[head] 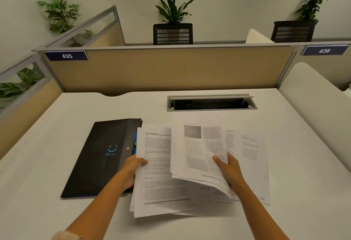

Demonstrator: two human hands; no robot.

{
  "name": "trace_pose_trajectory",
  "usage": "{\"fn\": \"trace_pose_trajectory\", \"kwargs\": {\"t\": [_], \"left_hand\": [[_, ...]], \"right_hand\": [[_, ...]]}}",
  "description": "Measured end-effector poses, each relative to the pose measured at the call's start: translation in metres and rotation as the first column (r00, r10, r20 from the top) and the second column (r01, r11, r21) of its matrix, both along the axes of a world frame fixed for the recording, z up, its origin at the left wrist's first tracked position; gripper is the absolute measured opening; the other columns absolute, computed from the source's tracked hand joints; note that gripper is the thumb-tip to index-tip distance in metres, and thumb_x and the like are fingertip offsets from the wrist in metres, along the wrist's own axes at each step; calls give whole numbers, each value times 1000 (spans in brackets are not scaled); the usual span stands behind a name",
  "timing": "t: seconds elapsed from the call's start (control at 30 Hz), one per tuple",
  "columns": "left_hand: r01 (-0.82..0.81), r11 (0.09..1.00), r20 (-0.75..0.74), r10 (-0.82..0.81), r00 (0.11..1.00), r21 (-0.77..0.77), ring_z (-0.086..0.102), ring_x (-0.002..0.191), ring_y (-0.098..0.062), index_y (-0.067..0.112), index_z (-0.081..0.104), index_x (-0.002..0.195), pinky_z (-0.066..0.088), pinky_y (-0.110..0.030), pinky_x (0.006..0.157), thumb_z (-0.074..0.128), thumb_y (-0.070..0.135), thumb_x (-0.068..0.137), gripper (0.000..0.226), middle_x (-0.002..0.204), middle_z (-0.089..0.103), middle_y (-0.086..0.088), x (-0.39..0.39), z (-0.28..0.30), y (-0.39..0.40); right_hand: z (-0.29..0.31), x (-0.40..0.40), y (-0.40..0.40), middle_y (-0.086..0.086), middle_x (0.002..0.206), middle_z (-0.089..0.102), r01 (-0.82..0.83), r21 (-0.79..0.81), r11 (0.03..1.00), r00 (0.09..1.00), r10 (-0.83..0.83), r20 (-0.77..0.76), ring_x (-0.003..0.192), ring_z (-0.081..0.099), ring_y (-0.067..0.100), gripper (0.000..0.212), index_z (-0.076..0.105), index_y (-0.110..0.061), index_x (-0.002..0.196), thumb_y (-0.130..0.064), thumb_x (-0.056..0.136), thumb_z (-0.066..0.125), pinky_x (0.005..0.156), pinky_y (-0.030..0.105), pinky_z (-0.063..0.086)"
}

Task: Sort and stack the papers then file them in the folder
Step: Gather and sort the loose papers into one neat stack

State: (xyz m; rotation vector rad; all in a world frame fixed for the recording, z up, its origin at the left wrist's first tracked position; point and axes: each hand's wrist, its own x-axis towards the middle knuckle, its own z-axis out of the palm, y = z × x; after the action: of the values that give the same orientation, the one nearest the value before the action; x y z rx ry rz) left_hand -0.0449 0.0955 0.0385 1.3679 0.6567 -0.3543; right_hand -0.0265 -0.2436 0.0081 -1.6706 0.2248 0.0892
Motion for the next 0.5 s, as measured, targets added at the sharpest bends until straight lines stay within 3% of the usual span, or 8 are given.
{"fn": "trace_pose_trajectory", "kwargs": {"t": [0.13, 0.27, 0.4, 0.5], "left_hand": [[-86, 995, -38, 84, 996, -57, 70, 91, -35, 9, 63, 117, 57, -44, 72, 48, 14, 99, 24, 96, 76, -16, -4, -12, -20], [-72, 993, -94, 63, 994, -91, 67, 104, -38, 23, 64, 113, 52, -55, 94, 59, 48, 92, 33, 109, 73, -15, -9, -16, -30], [55, 998, -52, -57, 997, -40, 69, 102, -35, 14, 63, 121, 53, -55, 93, 76, 30, 84, 43, 109, 74, -13, -12, -15, -37], [96, 995, 1, -96, 995, 15, 70, 101, -34, 7, 63, 124, 54, -55, 92, 77, 12, 82, 44, 111, 73, -14, -13, -14, -40]], "right_hand": [[-12, -17, 25, -9, 106, 70, -75, -84, 994, 997, 77, 22, 92, 68, 2, 28, 63, -22, 116, -25, 89, 69, 62, 10, 53], [-16, -29, 42, -11, 107, 71, -142, -79, 987, 989, 144, 26, 89, 71, 6, 30, 61, -23, 114, -28, 86, 72, 64, 14, 56], [-14, -34, 56, -17, 105, 69, -194, -98, 976, 980, 197, 26, 86, 70, -3, 28, 58, -31, 109, -28, 85, 73, 64, 12, 55], [-15, -35, 61, -20, 104, 67, -222, -124, 967, 974, 226, 17, 92, 72, 7, 27, 55, -37, 104, -30, 85, 73, 62, 11, 54]]}}
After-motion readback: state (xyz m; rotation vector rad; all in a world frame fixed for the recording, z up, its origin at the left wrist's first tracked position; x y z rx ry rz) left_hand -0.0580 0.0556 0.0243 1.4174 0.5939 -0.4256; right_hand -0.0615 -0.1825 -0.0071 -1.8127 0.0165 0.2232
